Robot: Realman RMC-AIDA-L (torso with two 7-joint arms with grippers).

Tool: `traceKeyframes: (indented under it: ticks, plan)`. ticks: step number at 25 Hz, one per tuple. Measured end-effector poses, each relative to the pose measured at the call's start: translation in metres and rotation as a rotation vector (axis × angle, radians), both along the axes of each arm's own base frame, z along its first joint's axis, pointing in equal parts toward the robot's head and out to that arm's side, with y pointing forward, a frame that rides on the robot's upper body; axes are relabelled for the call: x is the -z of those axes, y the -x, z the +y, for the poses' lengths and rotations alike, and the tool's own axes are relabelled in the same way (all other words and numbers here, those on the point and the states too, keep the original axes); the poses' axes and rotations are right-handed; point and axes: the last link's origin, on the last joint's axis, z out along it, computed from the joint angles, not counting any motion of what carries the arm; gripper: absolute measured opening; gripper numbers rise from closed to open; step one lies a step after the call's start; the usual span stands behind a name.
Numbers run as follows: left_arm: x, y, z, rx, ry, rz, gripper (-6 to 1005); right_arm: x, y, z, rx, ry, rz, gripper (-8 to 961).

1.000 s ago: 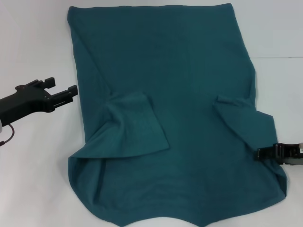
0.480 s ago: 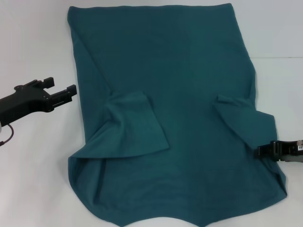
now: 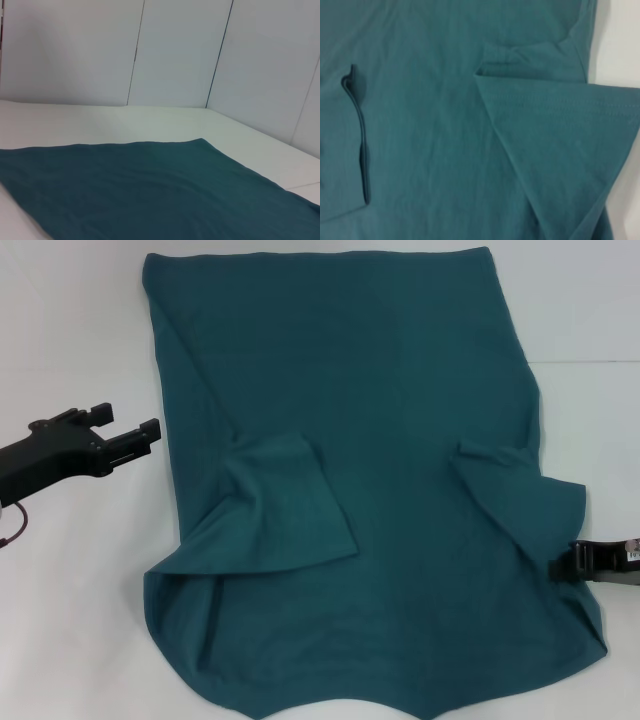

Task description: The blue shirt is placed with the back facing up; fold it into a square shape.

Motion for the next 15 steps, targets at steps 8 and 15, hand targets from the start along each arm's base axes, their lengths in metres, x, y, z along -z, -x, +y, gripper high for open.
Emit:
traceKeyframes:
  ticks: [8, 15]
  plan:
    - [0.0, 0.0, 0.0, 0.0, 0.0, 0.0, 796, 0.0, 0.0, 0.002, -0.018, 0.014, -0.02, 44]
    - [0.0, 0.0, 0.0, -0.001, 0.0, 0.0, 796, 0.011, 0.009, 0.015, -0.062, 0.09, -0.1, 30]
